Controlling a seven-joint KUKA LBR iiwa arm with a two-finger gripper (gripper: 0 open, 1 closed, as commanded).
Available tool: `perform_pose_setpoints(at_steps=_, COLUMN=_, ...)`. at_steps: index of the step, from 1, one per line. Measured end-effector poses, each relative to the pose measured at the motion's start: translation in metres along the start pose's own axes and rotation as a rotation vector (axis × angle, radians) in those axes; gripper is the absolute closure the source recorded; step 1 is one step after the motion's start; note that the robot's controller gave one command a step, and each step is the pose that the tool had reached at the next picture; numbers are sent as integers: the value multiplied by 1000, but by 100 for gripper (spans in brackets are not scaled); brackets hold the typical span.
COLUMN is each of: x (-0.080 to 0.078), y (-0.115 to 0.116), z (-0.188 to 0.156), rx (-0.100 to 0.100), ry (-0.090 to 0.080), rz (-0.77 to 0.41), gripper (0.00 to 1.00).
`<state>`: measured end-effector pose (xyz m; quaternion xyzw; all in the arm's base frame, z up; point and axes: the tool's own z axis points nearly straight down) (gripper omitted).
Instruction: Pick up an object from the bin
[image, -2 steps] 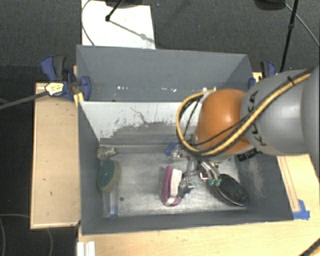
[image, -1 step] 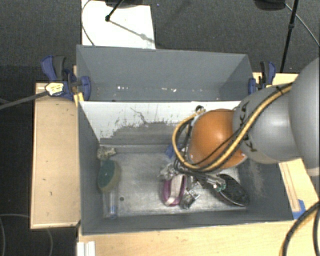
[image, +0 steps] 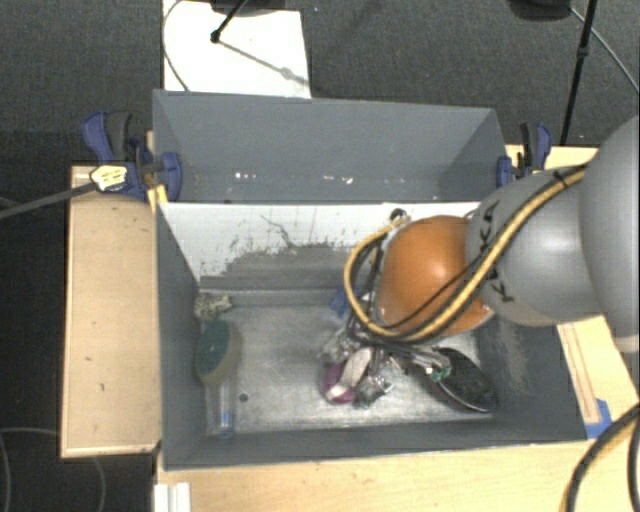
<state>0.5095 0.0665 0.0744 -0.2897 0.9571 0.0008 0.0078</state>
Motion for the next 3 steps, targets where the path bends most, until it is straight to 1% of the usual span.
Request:
perform_pose_setpoints(at_steps=1, x=0, y=0, z=0, rx=0, ry=0, rz=-3, gripper=100)
perform_pose_setpoints(at_steps=2, x=46, y=-102, z=-113, rx=6, ry=9, rz=-20, gripper=100)
perform_pose_setpoints(at_steps=3, x=35, y=-105, z=-178, rx=2, ry=8, rz=-30, gripper=100)
